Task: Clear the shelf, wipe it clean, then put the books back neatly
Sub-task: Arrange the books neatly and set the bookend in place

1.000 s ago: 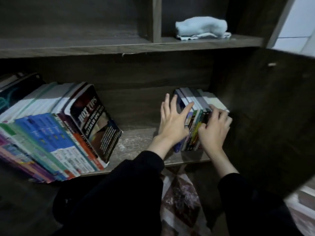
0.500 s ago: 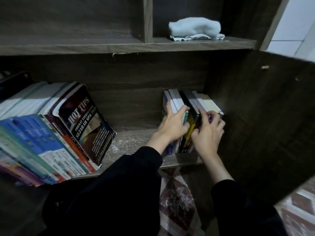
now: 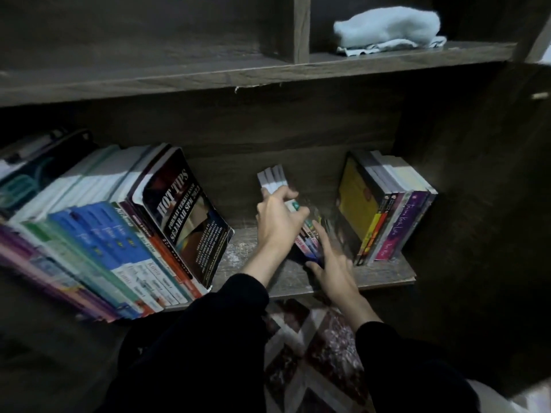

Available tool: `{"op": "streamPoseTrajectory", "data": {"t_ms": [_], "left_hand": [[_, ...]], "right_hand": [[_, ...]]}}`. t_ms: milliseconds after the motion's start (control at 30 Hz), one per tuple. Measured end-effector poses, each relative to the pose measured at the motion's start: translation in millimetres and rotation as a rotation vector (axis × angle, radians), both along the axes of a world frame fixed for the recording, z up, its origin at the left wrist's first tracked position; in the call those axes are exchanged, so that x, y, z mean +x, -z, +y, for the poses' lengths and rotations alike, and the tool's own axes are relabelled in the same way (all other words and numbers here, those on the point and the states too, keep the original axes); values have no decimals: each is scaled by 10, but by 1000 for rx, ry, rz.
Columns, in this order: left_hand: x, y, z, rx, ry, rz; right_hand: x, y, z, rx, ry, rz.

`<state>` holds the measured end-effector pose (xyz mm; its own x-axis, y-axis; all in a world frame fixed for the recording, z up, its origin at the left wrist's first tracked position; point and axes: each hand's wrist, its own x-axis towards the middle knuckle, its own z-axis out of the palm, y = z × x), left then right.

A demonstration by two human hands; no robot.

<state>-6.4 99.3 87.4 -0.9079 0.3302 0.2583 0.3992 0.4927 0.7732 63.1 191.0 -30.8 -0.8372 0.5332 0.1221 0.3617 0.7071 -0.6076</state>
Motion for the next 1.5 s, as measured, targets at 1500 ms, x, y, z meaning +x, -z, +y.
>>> {"op": "streamPoseTrajectory", "data": {"t_ms": [1500], "left_hand": [[-617, -127, -1533, -1127, -77, 755]], "right_hand": [[-1072, 191, -1195, 1, -333, -75]]}}
